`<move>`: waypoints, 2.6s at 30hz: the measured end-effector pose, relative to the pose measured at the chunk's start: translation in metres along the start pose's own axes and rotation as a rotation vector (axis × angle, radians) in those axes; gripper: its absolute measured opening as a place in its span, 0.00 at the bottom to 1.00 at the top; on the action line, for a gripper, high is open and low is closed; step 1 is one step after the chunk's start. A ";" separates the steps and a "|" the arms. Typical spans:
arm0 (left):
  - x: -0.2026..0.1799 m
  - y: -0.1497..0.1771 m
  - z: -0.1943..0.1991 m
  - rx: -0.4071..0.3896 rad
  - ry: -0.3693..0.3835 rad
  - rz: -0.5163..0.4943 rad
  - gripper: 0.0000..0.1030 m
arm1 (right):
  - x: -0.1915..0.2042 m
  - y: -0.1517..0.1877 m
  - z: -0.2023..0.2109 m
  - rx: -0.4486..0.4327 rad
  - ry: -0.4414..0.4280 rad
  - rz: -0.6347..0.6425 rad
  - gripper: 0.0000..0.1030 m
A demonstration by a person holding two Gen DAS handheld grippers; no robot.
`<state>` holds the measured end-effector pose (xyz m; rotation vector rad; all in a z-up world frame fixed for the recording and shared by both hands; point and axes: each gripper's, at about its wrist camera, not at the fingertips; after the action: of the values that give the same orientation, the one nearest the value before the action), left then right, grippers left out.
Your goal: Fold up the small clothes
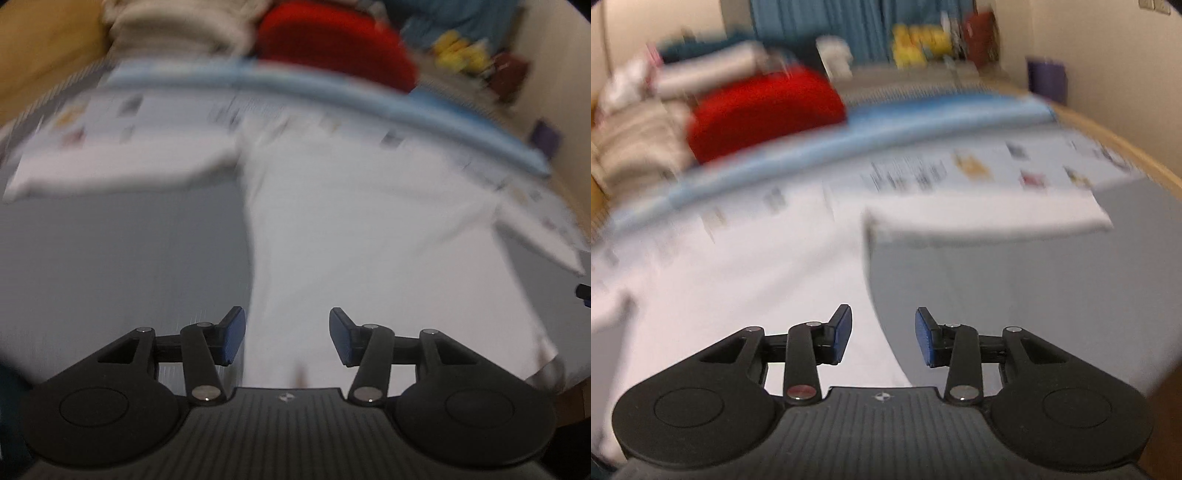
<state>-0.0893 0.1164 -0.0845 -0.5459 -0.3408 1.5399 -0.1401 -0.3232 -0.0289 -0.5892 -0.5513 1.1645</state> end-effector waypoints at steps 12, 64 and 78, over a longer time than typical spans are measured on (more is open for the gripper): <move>0.023 0.021 -0.051 0.209 -0.072 0.062 0.49 | -0.004 0.051 -0.074 0.318 0.093 0.003 0.30; 0.075 0.008 -0.016 0.210 0.037 0.120 0.07 | -0.028 0.047 -0.011 0.256 -0.089 -0.119 0.05; 0.044 0.013 -0.062 0.340 -0.037 0.051 0.25 | -0.005 0.074 -0.053 0.410 0.061 0.030 0.15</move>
<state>-0.0660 0.1520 -0.1490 -0.2616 -0.0887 1.6160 -0.1558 -0.3148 -0.1179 -0.2793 -0.2401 1.2409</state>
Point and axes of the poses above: each gripper's, at about its wrist camera, not at the fingertips, and z roughly against the way its jaws point, x to its left, y to its underside, and after that the axes turned 1 degree about x, right-handed
